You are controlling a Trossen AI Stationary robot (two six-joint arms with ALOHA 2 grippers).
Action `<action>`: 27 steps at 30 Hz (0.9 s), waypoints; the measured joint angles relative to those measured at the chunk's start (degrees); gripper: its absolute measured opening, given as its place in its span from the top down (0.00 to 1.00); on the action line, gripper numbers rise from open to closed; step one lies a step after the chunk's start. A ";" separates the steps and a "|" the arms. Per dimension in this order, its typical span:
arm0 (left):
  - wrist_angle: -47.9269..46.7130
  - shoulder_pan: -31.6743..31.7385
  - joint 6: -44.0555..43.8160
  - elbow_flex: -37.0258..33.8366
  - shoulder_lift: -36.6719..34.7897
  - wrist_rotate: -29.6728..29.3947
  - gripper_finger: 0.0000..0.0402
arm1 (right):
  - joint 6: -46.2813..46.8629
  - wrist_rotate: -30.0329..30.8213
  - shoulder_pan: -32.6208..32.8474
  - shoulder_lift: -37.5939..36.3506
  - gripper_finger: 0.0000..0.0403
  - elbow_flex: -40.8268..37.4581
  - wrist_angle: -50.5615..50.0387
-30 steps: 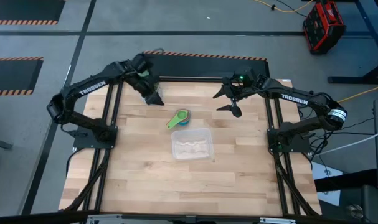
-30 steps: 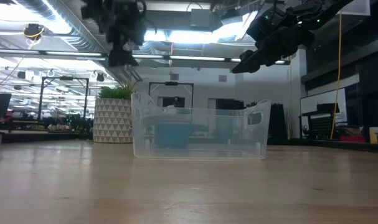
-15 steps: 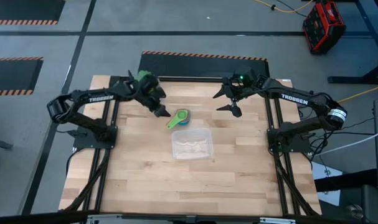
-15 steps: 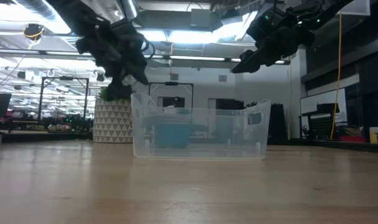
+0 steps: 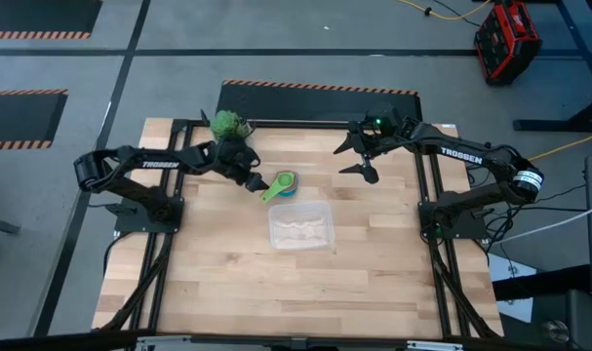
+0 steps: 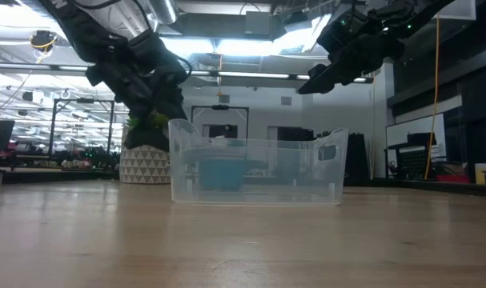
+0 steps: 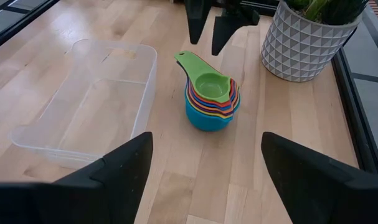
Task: Nest measuring cups in basket
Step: Put the stacked measuring cups into the transparent bin
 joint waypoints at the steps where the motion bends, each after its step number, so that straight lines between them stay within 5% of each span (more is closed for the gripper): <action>1: 0.57 -0.36 -0.07 -0.55 0.00 -0.52 0.33 | -0.01 -0.01 0.00 0.00 0.24 0.00 0.01; 18: 15.44 -1.23 -5.78 -8.82 0.61 -2.05 0.33 | -0.03 -0.01 0.00 0.00 0.24 0.00 0.02; 27: 26.72 -1.23 -8.93 -8.82 9.24 2.62 0.33 | -0.03 -0.03 -0.02 0.00 0.24 0.00 0.02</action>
